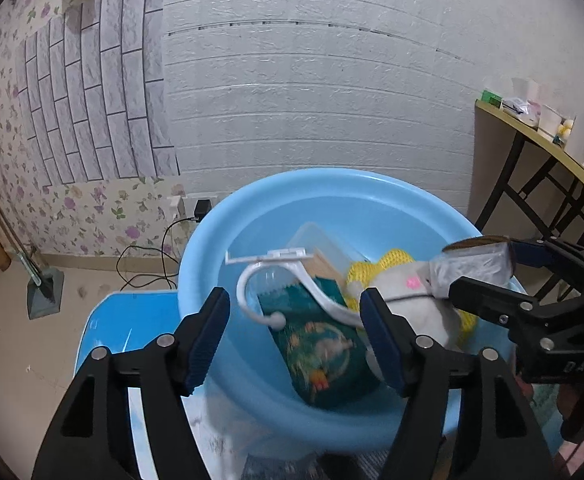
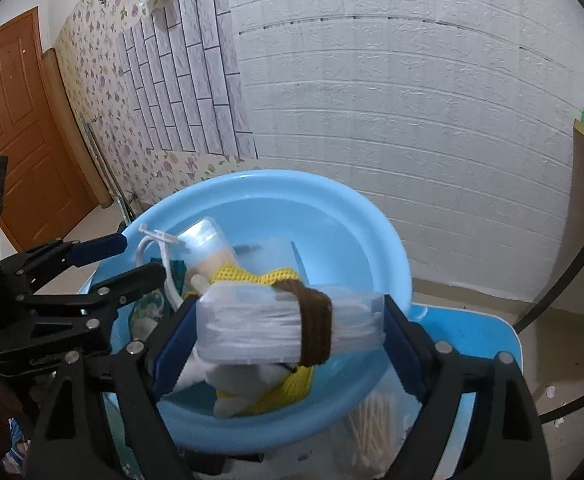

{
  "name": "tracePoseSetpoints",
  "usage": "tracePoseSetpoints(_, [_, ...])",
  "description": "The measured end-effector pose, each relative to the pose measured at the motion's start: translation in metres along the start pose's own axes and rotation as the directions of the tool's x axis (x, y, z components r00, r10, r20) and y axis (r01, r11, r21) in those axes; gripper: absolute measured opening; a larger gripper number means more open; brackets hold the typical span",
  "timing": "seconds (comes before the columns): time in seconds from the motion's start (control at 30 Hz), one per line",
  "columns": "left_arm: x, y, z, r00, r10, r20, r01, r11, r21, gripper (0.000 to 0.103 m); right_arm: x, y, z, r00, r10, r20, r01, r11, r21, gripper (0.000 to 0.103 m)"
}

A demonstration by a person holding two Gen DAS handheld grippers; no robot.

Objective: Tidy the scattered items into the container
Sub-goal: 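Carry the hook and clear box over the basin and release both, then withdraw both tools from the basin back over the table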

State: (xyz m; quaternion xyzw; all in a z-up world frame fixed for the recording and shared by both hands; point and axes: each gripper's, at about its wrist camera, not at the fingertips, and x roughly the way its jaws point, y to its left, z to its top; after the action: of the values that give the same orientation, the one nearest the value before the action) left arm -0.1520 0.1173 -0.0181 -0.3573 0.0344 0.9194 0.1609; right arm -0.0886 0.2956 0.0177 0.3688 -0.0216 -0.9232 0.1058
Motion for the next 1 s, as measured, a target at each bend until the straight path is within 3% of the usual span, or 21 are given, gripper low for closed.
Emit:
tracePoseSetpoints(0.23, [-0.028,0.003,-0.014,1.0,0.02,0.009,-0.02,1.0,-0.019,0.072,-0.015,0.002,-0.015,0.999,-0.03,0.01,0.03,0.999,0.012,0.086])
tracePoseSetpoints(0.3, [-0.039,0.005,-0.02,1.0,0.024,0.018,-0.024,0.999,-0.023,0.082,-0.023,0.003,-0.02,0.999,-0.038,0.018,0.038,0.999,0.014,0.086])
tracePoseSetpoints(0.4, [-0.049,0.007,-0.03,0.999,0.047,0.023,-0.046,0.998,-0.031,0.088,-0.038,0.003,-0.028,0.998,-0.047,0.032,0.045,0.998,0.031,0.086])
tracePoseSetpoints(1.0, [-0.049,0.0,-0.091,0.994,0.04,-0.101,-0.041,0.999,-0.016,0.091,-0.07,-0.035,-0.103,0.99,-0.124,-0.065,0.133,0.979,0.155,0.086])
